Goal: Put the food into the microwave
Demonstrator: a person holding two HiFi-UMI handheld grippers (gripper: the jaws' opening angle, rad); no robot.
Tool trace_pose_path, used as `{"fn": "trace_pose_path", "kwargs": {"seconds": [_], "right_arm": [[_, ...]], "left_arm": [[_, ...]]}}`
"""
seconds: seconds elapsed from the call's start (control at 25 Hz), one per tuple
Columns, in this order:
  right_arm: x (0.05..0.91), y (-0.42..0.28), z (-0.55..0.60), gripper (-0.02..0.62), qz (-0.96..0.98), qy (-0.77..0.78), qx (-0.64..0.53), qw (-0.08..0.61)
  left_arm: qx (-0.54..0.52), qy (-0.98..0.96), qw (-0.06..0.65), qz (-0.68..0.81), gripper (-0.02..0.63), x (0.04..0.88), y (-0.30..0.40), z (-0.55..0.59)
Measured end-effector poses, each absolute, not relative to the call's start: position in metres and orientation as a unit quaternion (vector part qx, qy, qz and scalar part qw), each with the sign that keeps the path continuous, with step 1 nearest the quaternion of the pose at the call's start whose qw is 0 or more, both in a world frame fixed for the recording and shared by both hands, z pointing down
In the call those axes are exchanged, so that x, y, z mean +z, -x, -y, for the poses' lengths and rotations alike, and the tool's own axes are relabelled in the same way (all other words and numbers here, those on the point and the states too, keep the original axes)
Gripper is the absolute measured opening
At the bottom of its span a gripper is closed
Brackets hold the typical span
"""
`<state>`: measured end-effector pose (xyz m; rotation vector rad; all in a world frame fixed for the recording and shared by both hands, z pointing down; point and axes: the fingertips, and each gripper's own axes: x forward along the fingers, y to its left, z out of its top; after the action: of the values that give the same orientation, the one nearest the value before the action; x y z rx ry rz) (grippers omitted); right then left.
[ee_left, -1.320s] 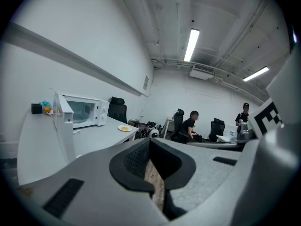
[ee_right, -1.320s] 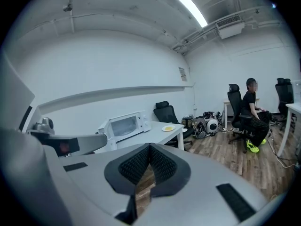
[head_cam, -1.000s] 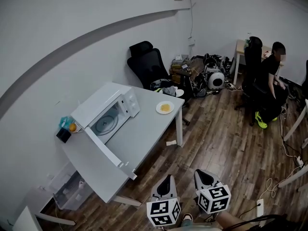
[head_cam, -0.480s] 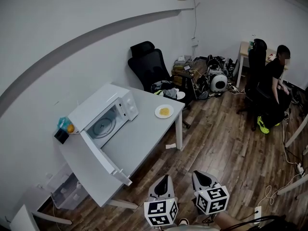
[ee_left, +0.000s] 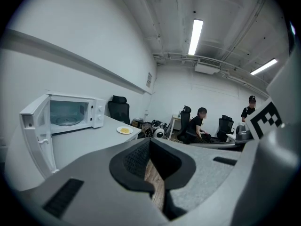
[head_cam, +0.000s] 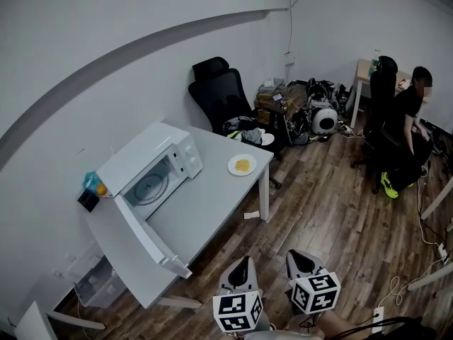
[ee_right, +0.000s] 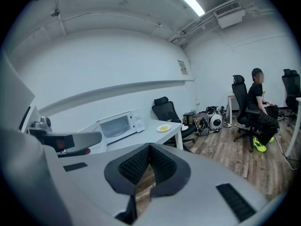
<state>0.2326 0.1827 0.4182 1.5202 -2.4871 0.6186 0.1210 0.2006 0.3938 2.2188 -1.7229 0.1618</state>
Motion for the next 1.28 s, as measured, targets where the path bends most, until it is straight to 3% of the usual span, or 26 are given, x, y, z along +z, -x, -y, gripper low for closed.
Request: {"fn": "trace_pose_path", "kwargs": {"seconds": [1.28], "right_arm": [[0.417,-0.209,0.046,0.015,0.831,-0.511,0.207,0.068]], "left_arm": [[0.066,-0.781,0.164,0.599,0.002,0.398,-0.099,0.025]]}}
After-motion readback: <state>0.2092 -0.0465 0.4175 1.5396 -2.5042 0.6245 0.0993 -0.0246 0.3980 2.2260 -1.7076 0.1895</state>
